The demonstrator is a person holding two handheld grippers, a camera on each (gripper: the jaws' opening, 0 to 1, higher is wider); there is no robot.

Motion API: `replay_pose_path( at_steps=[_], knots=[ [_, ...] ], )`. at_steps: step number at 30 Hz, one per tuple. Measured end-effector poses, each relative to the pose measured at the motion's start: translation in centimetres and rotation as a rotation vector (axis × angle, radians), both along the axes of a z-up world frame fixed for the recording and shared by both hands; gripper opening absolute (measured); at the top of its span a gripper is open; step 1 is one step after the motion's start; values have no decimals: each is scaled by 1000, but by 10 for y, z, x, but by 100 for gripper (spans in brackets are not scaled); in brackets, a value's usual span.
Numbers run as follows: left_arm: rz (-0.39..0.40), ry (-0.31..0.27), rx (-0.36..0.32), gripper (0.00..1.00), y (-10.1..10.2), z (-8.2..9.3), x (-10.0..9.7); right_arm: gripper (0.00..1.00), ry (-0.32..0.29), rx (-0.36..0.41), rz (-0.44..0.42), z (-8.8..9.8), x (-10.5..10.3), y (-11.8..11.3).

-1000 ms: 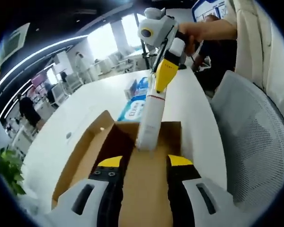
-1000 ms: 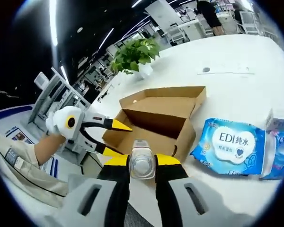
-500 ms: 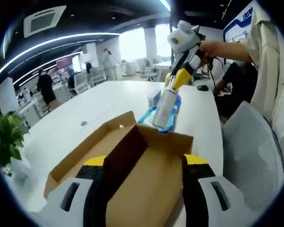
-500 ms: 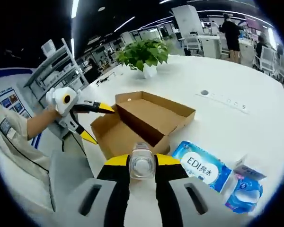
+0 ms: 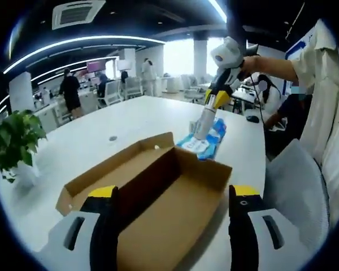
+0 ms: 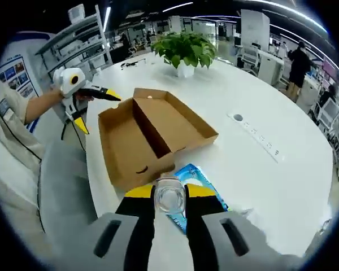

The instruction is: Operate the shoe box by opening the lid, removing the specified soft item, and placing it in the target area until the item is outside and the box remains undamaged.

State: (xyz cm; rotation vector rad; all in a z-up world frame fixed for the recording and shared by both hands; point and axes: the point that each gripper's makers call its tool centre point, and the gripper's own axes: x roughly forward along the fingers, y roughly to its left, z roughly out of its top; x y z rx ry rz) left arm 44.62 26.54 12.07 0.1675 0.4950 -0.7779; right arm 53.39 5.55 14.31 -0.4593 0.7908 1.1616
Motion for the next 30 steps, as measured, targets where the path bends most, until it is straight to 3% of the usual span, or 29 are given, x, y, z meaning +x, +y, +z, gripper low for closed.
replay_pose_path(
  at_steps=[15, 30],
  knots=[
    [86, 12, -23, 100, 16, 6, -16, 17, -132, -140, 232, -5, 32, 0],
    [144, 16, -25, 100, 34, 8, -32, 17, -181, -284, 284, -33, 76, -6]
  ],
)
